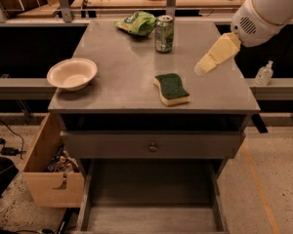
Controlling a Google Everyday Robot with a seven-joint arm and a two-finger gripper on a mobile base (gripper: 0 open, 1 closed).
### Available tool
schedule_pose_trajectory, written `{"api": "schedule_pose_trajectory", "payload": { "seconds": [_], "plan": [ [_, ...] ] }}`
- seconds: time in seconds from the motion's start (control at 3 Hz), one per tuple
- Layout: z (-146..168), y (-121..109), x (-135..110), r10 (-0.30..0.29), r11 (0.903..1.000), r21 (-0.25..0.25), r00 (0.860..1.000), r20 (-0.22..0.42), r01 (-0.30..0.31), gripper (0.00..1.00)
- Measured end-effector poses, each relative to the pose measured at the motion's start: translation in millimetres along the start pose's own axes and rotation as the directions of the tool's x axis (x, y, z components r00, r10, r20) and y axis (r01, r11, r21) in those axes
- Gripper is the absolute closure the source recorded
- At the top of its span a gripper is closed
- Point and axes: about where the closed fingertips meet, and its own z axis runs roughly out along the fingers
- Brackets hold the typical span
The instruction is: Place sponge into paper bowl
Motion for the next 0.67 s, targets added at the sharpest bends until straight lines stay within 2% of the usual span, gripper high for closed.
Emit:
{"api": "schedule_pose_trajectory", "payload": {
  "seconds": [0.33,0.67],
  "plan": [
    [29,1,4,0.159,0.9866,-0.020,0.983,-0.093,-0.162,0.00],
    [47,12,-2,0.280,0.9578,-0.017,0.945,-0.170,-0.287,0.00]
  ]
}}
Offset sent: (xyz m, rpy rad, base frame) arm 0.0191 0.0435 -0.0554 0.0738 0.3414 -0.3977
